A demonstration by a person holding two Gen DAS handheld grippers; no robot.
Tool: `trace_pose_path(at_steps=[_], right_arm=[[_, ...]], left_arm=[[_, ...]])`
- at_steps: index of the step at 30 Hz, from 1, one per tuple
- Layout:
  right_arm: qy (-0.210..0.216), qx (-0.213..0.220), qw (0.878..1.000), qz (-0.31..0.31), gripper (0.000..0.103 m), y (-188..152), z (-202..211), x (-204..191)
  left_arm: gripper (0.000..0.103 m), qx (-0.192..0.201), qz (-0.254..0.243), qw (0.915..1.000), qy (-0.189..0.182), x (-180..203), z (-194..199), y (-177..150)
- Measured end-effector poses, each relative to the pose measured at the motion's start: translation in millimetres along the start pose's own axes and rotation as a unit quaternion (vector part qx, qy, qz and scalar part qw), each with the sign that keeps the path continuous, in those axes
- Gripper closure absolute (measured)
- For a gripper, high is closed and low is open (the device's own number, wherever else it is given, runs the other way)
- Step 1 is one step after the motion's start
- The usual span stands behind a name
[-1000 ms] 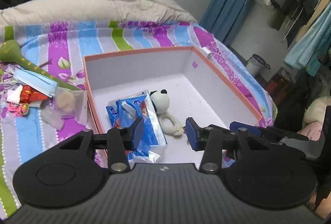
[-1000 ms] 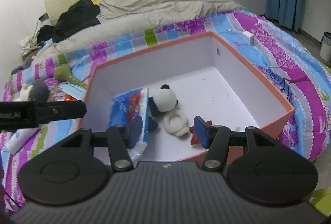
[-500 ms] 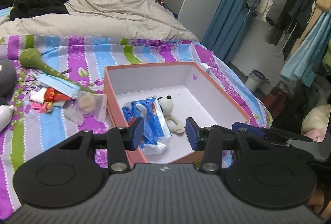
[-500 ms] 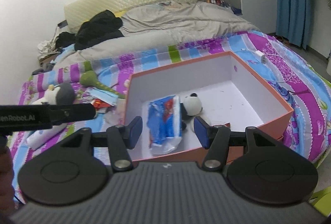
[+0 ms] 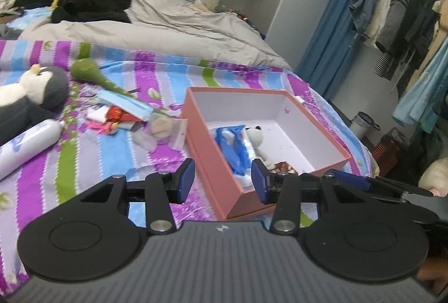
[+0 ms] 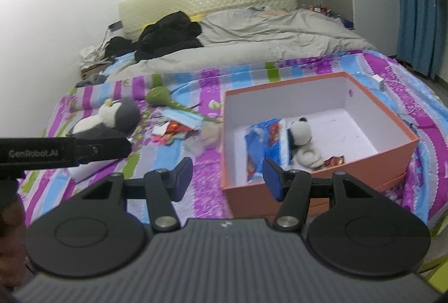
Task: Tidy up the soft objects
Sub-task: 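Withdraw both tools from the box back toward the pile of items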
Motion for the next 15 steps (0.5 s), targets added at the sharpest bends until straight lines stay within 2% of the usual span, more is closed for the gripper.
trace_pose_path(at_steps=[10,15], right_arm=[[0.039,-0.013,0.998,0.036,0.045,-16,1,-41],[0.044,-0.032,0.997,0.051,0.045,-32,-4,-48]], left_arm=[[0.053,0.027,0.040,0.9983,0.032,-36,41,-27],[0.053,0.023,0.061,0.9972,0.036,-53,50,-41]])
Point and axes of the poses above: each gripper's, at about its wrist camera, not at the fingertips, and z roughly against the way its jaws point, x to its right, y to its top, the point moved 5 cm from there along -z, roughly the way its jaws point, and after that the axes turned 15 degrees about -x, right-handed, at the moved point
